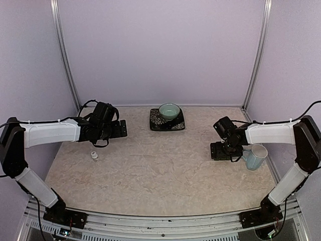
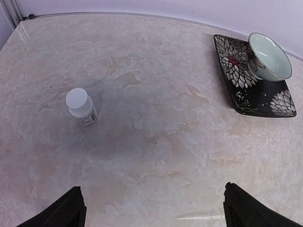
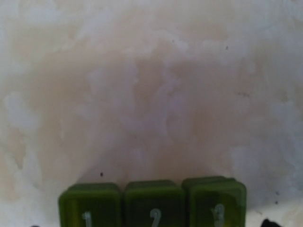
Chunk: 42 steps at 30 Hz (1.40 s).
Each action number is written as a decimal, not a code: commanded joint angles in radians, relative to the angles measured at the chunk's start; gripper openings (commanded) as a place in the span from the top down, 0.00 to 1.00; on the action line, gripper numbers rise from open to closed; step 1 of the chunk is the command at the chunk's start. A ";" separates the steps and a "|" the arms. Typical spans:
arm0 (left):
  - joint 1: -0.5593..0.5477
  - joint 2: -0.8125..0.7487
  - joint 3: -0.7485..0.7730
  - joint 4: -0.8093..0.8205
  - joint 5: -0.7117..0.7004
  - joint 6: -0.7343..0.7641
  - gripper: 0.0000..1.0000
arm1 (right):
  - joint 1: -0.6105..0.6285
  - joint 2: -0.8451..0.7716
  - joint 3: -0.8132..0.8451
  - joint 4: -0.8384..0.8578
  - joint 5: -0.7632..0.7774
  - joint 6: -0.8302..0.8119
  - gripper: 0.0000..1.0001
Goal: Sort the pills into containers
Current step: Position the pill container at the center of the board.
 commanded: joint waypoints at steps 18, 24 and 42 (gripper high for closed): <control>-0.006 -0.005 -0.013 0.022 -0.031 0.014 0.01 | 0.002 0.046 0.015 0.003 0.051 0.107 0.00; -0.005 -0.006 -0.012 0.021 -0.029 0.010 0.01 | -0.006 0.057 -0.001 0.015 0.045 0.115 0.00; -0.006 -0.003 0.014 0.012 -0.025 0.009 0.01 | 0.021 0.058 -0.003 0.126 -0.130 0.065 0.00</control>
